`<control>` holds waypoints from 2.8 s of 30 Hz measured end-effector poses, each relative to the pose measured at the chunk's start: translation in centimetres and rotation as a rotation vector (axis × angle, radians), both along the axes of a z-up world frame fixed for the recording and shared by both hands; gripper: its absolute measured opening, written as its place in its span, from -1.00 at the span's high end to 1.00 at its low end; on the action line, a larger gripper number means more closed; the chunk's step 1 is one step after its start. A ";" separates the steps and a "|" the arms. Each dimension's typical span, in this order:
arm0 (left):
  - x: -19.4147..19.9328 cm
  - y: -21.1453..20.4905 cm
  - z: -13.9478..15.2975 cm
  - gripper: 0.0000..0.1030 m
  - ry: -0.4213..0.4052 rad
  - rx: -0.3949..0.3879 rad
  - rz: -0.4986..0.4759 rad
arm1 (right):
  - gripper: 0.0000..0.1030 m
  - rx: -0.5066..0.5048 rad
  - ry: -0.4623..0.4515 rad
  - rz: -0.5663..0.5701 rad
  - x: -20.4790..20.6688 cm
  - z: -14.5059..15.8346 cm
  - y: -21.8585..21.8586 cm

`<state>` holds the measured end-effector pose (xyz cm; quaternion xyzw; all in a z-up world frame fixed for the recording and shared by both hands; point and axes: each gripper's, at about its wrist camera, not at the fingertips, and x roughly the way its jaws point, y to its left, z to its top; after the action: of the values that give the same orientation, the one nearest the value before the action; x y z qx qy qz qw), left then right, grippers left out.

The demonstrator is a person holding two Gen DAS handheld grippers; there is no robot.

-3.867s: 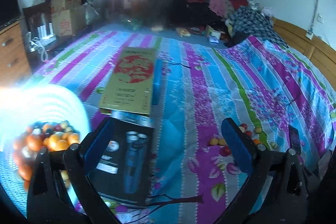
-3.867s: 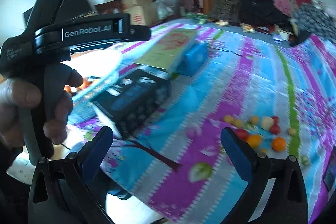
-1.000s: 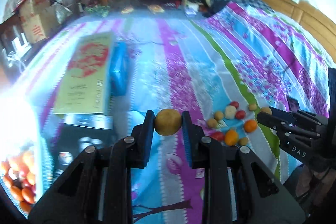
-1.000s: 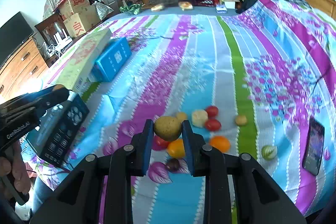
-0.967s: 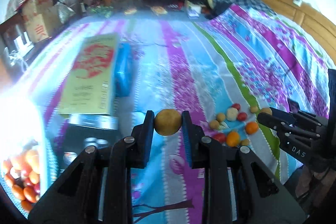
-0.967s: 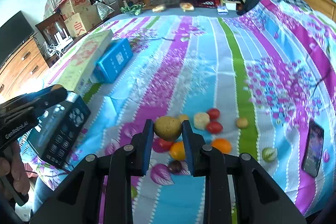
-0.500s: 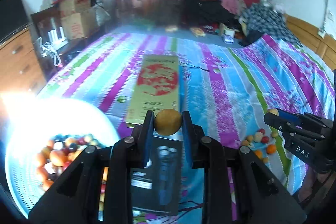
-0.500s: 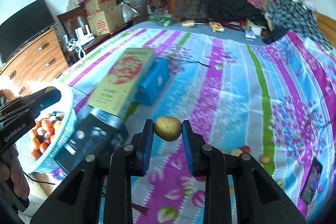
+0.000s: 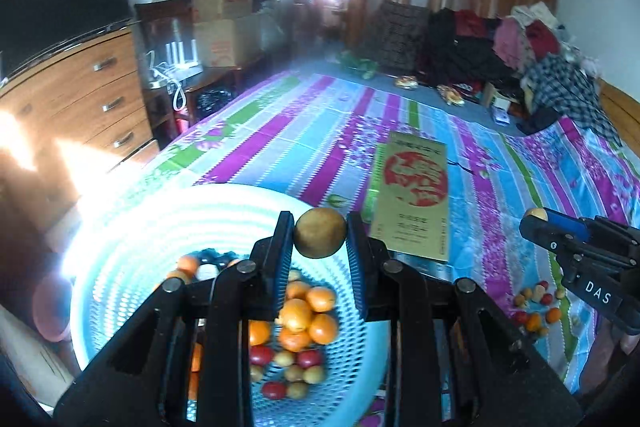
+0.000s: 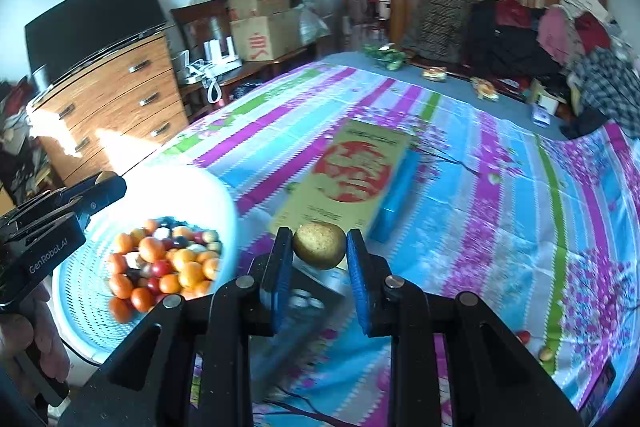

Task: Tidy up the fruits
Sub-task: 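Carry both yellow plums over the light-blue basket, then open both tools to drop the yellow plums into the basket, then withdraw both tools from the basket back to the fruits on the bed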

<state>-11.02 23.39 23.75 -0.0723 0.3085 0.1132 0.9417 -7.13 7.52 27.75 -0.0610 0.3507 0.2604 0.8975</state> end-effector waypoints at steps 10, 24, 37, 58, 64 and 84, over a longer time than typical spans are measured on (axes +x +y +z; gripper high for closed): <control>-1.9 5.7 -0.9 0.48 0.025 -0.023 0.117 | 0.41 -0.025 0.025 0.135 -1.1 0.1 8.2; -2.5 11.0 -4.4 0.48 0.146 -0.077 0.189 | 0.41 -0.040 0.233 0.263 -0.4 -4.3 14.3; -2.8 12.8 -5.5 0.48 0.218 -0.094 0.205 | 0.41 -0.050 0.294 0.268 -0.1 -5.8 15.1; -2.6 12.5 -6.2 -0.54 0.228 -0.058 0.214 | 0.01 -0.017 0.301 0.263 -0.4 -6.0 14.6; -2.3 12.4 -6.6 -0.58 0.239 -0.079 0.227 | -0.01 0.018 0.261 0.260 -1.1 -4.3 12.9; -2.0 3.2 0.9 -0.96 -0.035 -0.113 0.040 | -1.00 0.102 -0.140 0.075 -9.1 0.8 -2.5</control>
<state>-13.07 26.59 24.63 -0.1336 0.2962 0.1131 0.9389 -16.23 5.03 28.59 -0.0463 0.2708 0.3063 0.9114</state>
